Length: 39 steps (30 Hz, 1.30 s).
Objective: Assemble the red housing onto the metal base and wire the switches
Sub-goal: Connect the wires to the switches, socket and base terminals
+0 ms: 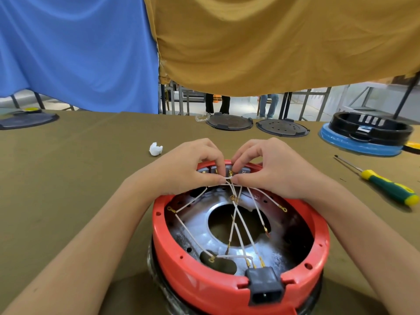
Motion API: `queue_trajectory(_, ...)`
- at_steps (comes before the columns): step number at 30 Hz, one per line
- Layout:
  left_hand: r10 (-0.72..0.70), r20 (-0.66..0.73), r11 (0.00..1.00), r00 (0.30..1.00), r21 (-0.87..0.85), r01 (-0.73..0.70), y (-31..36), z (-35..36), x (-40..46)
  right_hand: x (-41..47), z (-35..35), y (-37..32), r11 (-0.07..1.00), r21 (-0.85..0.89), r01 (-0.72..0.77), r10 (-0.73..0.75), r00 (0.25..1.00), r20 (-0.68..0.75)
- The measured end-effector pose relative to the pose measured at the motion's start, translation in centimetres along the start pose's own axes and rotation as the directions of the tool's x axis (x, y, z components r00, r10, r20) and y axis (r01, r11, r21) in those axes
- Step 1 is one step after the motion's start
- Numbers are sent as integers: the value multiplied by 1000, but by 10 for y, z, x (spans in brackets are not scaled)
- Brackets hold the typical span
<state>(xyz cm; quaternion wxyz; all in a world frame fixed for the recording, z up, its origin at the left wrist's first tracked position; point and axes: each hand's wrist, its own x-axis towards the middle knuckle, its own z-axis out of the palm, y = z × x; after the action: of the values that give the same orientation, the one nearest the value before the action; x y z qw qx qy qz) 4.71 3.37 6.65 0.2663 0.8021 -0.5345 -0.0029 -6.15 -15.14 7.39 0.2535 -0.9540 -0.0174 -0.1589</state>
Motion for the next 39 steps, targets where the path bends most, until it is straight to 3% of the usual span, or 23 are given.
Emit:
queue_trajectory(23,-13,55,1000,998,-13,13,5,-1,6,1,1,-2,1000,20,-1,1,1000,4)
queue_trajectory(39,-36,48,997,998,-65,39,5,1,5,0,4,-6,998,-70,-1,-1,1000,-22)
